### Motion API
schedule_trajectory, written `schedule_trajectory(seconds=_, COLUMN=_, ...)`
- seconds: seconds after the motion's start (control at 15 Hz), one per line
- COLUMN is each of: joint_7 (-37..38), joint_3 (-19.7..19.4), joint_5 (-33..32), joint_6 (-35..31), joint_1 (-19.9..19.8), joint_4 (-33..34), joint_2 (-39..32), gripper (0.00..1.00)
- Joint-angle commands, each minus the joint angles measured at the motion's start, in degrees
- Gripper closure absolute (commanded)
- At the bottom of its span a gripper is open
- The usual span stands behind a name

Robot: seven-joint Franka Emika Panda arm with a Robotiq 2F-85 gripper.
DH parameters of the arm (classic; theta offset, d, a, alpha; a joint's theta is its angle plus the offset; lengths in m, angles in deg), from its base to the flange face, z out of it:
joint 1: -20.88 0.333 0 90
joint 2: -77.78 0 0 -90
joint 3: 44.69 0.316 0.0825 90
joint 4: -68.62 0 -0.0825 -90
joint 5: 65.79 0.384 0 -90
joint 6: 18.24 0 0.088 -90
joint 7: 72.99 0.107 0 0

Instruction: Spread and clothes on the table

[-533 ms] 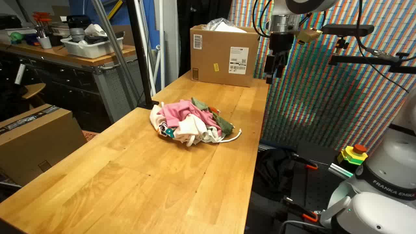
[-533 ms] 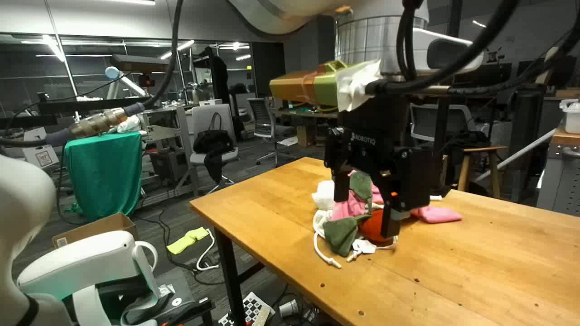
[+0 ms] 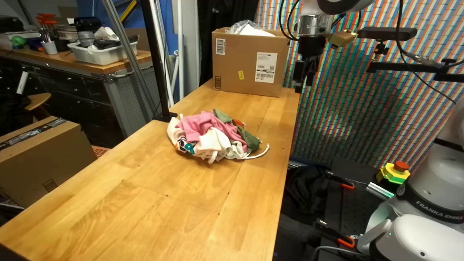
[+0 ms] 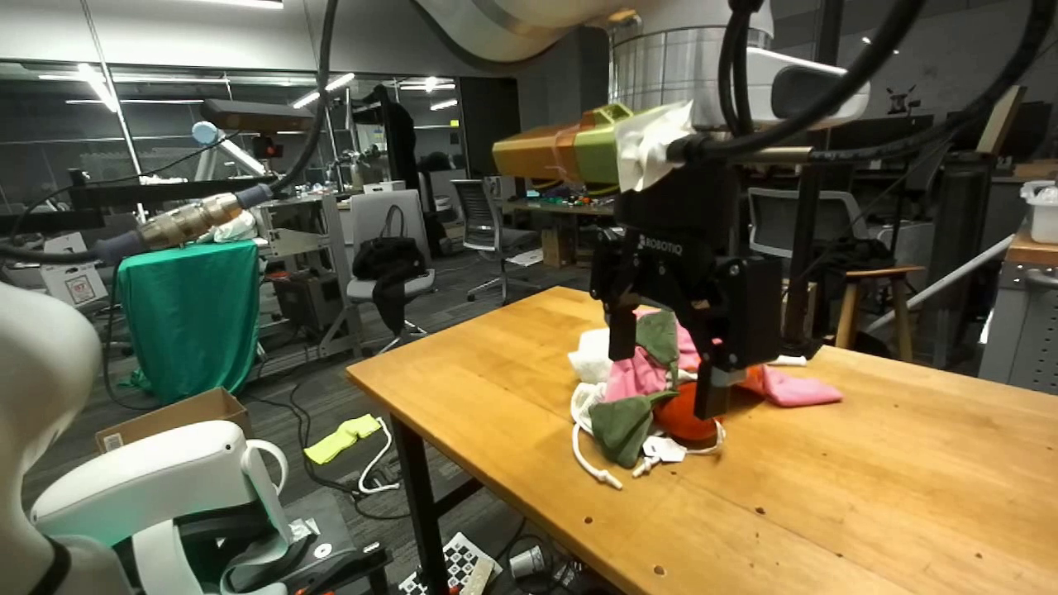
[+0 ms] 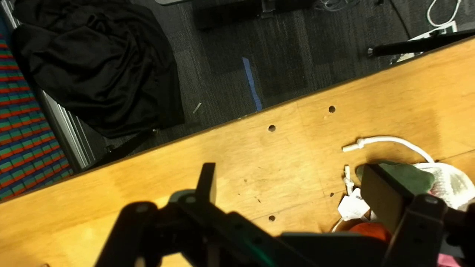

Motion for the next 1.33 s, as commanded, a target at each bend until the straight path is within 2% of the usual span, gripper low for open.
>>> schedule_trajectory(seconds=0.0, joint_7=-0.2, joint_3=2.4, joint_5=-1.2, joint_6=-1.2, joint_1=1.6, joint_4=1.7, joint_2=-0.9, gripper=0.00)
schedule_trajectory(seconds=0.33, joint_7=-2.3, joint_3=5.1, joint_5=0.0, joint_6=-6.6, joint_1=5.0, joint_4=3.7, joint_2=-4.4, gripper=0.00)
schedule_trajectory(seconds=0.73, joint_7=-4.8, joint_3=5.8, joint_5=2.9, joint_6=-15.7, joint_1=7.9, joint_4=7.3, joint_2=-10.7, gripper=0.00)
schedule_trajectory(seconds=1.27, joint_7=-2.2, joint_3=7.4, joint_5=13.5, joint_6=-27.9, joint_1=9.2, joint_4=12.3, joint_2=-20.3, gripper=0.00)
